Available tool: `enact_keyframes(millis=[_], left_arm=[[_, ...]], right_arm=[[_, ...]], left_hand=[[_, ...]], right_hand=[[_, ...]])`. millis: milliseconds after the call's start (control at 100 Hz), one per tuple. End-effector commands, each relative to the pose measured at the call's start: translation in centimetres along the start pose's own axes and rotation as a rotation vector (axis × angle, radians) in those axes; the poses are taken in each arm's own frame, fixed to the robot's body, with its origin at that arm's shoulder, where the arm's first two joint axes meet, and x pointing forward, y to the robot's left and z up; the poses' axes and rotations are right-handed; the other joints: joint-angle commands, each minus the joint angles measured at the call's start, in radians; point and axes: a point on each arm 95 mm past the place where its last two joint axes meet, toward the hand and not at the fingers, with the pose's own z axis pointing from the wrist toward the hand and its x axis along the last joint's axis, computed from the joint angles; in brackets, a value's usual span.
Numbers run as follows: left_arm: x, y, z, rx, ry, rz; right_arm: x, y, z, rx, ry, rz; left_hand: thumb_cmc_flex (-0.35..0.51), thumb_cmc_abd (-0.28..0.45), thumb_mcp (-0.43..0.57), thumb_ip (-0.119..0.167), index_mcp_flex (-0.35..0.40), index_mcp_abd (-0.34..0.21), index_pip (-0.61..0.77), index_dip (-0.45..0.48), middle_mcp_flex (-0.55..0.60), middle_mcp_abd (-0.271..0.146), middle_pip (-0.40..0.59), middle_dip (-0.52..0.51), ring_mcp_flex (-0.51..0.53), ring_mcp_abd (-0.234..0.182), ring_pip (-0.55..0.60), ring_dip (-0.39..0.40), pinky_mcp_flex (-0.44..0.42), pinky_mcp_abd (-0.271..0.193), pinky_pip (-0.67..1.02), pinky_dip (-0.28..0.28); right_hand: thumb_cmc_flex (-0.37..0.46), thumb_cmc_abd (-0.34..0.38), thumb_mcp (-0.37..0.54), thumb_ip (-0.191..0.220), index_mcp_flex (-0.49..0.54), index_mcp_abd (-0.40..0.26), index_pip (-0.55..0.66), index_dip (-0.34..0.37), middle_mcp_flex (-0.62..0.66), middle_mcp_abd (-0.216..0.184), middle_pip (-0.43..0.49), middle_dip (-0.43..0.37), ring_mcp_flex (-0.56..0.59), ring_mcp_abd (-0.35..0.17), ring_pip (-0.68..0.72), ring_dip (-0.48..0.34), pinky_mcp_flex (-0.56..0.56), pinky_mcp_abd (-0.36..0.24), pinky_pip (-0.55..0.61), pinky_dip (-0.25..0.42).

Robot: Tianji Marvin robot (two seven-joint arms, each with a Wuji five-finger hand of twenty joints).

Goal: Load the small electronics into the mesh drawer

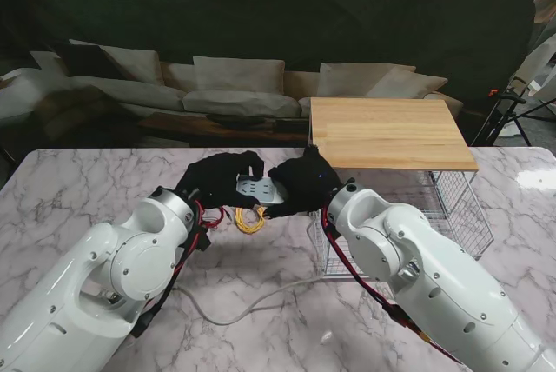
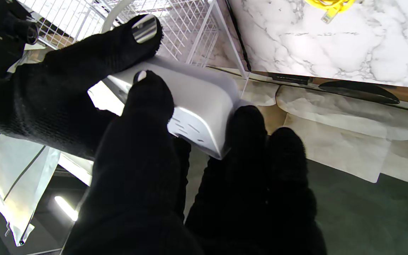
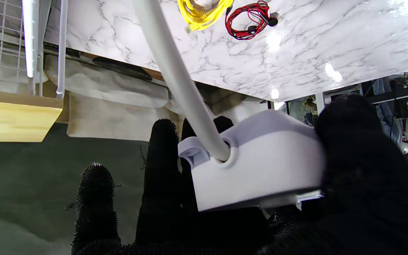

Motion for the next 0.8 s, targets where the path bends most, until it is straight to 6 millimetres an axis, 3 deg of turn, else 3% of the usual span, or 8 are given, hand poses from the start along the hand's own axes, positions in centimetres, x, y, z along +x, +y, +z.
enact_keyframes(millis=[0, 50, 110, 140, 220, 350, 580, 790], left_arm=[[0.2, 0.2, 0.1, 0.01, -0.007, -0.017], [0.2, 0.3, 0.2, 0.029, -0.013, -0.025], [0.0, 0.5, 0.3, 0.042, -0.02, -0.025], [-0.2, 0.5, 0.3, 0.04, -0.025, -0.02], [-0.9, 0.7, 0.2, 0.038, -0.04, -0.013], [-3.1, 1.2, -0.3, 0.054, -0.101, -0.016], [-8.7, 2.8, -1.6, -0.053, -0.229, 0.017], [-11.7, 5.6, -2.5, -0.301, -0.192, -0.007]], right_arm=[[0.3, 0.2, 0.0, -0.008, 0.016, 0.004], [0.2, 0.3, -0.1, -0.005, 0.02, 0.001], [0.0, 0.5, -0.2, 0.009, 0.028, 0.002], [0.0, 0.5, -0.2, 0.014, 0.029, 0.008], [-0.3, 0.7, -0.3, 0.021, 0.032, 0.009], [-1.0, 1.3, -0.7, 0.001, 0.017, 0.013], [-2.2, 2.6, -1.0, -0.043, -0.021, 0.004], [-2.9, 3.4, -0.6, -0.057, -0.047, -0.003]], left_hand=[[0.126, 0.176, 0.147, 0.044, 0.021, 0.001, 0.015, -0.009, 0.11, -0.054, 0.137, 0.033, -0.023, -0.019, -0.066, -0.049, -0.023, -0.008, -0.004, 0.007], [0.126, 0.229, 0.099, 0.034, 0.017, 0.009, -0.043, -0.074, 0.08, -0.05, 0.1, 0.006, -0.066, 0.002, -0.108, -0.124, -0.073, 0.002, -0.051, -0.007], [0.123, 0.276, 0.011, 0.039, 0.018, 0.013, -0.144, -0.156, -0.049, -0.031, 0.176, -0.143, -0.141, 0.029, -0.171, -0.204, -0.149, 0.012, -0.125, -0.025], [0.073, 0.319, -0.023, 0.032, 0.014, 0.012, -0.237, -0.204, -0.149, -0.018, 0.195, -0.378, -0.212, 0.049, -0.228, -0.25, -0.219, 0.024, -0.184, -0.043], [-0.025, 0.417, -0.066, 0.016, -0.007, 0.016, -0.378, -0.269, -0.261, 0.0, 0.096, -0.504, -0.318, 0.072, -0.318, -0.318, -0.331, 0.059, -0.292, -0.081], [-0.09, 0.486, -0.083, 0.013, -0.015, 0.036, -0.478, -0.332, -0.321, 0.016, 0.024, -0.558, -0.365, 0.087, -0.348, -0.355, -0.367, 0.085, -0.333, -0.093], [-0.011, 0.468, -0.072, 0.013, 0.02, 0.058, -0.507, -0.311, -0.179, -0.012, 0.076, -0.511, -0.261, 0.085, -0.248, -0.289, -0.294, 0.097, -0.223, -0.032], [-0.034, 0.517, -0.085, 0.014, -0.036, 0.055, -0.634, -0.555, -0.304, 0.045, -0.086, -0.7, -0.31, 0.113, -0.39, -0.43, -0.325, 0.102, -0.337, -0.123]], right_hand=[[0.062, 0.134, 0.524, 0.072, 0.183, -0.183, 0.234, 0.025, 0.056, -0.061, 0.047, 0.04, 0.033, -0.015, 0.046, 0.029, 0.0, 0.012, 0.016, -0.003], [0.039, 0.107, 0.574, 0.083, 0.211, -0.181, 0.254, 0.025, 0.082, -0.062, 0.054, 0.06, 0.049, -0.017, 0.073, 0.042, 0.004, 0.013, 0.02, -0.001], [0.019, 0.074, 0.625, 0.093, 0.244, -0.174, 0.271, 0.025, 0.112, -0.066, 0.06, 0.078, 0.068, -0.02, 0.098, 0.054, 0.008, 0.012, 0.025, 0.002], [0.013, 0.06, 0.647, 0.095, 0.253, -0.168, 0.276, 0.024, 0.118, -0.063, 0.056, 0.084, 0.069, -0.018, 0.107, 0.059, 0.01, 0.01, 0.027, 0.004], [-0.002, 0.035, 0.688, 0.099, 0.277, -0.167, 0.284, 0.023, 0.148, -0.065, 0.06, 0.096, 0.093, -0.018, 0.13, 0.069, 0.038, 0.002, 0.051, 0.018], [-0.015, 0.029, 0.707, 0.1, 0.285, -0.17, 0.285, 0.024, 0.156, -0.068, 0.053, 0.102, 0.1, -0.018, 0.14, 0.072, 0.067, -0.009, 0.084, 0.042], [-0.008, 0.034, 0.697, 0.099, 0.281, -0.171, 0.28, 0.025, 0.156, -0.071, 0.05, 0.106, 0.099, -0.02, 0.137, 0.07, 0.066, -0.007, 0.086, 0.049], [-0.002, 0.035, 0.693, 0.102, 0.28, -0.162, 0.278, 0.027, 0.152, -0.07, 0.049, 0.111, 0.094, -0.018, 0.136, 0.069, 0.062, -0.005, 0.081, 0.052]])
